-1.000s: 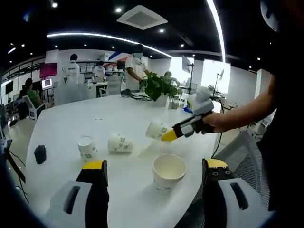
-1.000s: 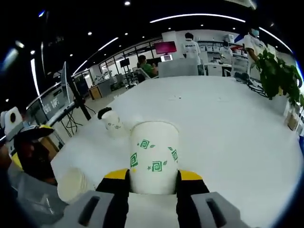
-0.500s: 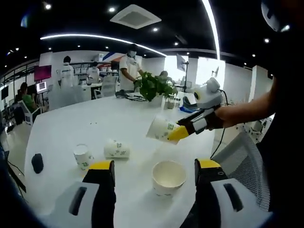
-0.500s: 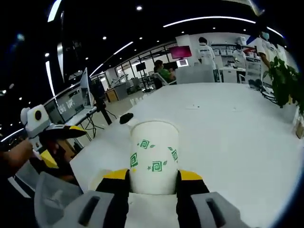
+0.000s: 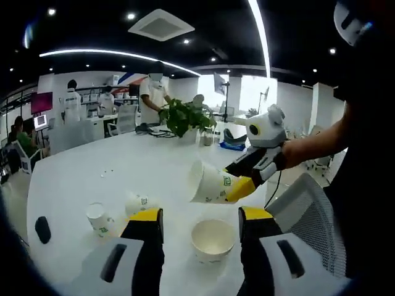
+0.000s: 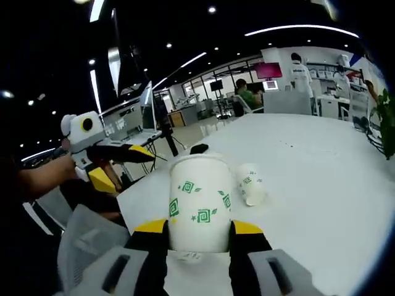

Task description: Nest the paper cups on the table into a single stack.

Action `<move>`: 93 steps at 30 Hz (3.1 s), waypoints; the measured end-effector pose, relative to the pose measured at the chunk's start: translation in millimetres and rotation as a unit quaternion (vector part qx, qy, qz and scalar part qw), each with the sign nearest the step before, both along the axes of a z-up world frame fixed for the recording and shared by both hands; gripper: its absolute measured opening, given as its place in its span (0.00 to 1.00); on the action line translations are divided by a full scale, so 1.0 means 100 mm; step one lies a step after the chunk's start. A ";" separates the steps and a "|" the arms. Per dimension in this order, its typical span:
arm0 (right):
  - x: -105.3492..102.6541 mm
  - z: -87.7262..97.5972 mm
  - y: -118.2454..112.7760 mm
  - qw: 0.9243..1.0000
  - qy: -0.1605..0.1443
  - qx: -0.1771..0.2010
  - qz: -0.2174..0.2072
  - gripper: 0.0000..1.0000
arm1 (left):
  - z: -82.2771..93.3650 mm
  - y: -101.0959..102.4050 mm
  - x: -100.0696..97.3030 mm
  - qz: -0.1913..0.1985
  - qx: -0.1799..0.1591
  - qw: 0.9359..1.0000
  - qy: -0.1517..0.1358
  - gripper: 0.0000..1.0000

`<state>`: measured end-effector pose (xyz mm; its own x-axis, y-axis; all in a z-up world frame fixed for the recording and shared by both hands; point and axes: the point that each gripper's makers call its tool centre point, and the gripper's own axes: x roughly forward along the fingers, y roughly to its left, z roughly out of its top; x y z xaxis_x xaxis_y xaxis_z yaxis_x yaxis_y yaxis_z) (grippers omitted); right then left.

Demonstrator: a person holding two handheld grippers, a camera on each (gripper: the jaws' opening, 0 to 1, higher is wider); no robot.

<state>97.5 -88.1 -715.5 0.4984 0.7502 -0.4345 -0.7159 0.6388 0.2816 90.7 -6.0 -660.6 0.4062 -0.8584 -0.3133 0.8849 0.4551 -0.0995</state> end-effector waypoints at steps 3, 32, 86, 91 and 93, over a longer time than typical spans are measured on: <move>-0.06 0.03 0.05 1.000 -0.007 0.003 0.019 0.37 | 0.02 -0.04 -0.01 -0.016 -0.001 1.000 -0.002 0.42; -0.49 0.16 0.22 0.985 -0.033 0.033 0.168 0.37 | 0.01 -0.35 -0.46 -0.187 0.028 0.982 0.005 0.14; -0.26 -0.04 -0.24 0.996 -0.040 -0.048 0.066 0.79 | 0.00 -0.22 -0.56 -0.253 0.105 0.962 -0.013 0.00; -0.24 -0.11 -0.32 0.996 -0.043 -0.062 0.036 0.87 | -0.07 -0.17 -0.53 -0.253 0.134 0.958 -0.016 0.00; -0.25 -0.14 -0.34 0.996 -0.044 -0.067 0.028 0.90 | -0.09 -0.15 -0.51 -0.255 0.145 0.956 -0.018 0.00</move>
<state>72.8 -121.6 -729.3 0.4987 0.7154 -0.4894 -0.7694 0.6254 0.1300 39.2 -21.0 -670.0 -0.0267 -0.8266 -0.5622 0.9995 -0.0329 0.0009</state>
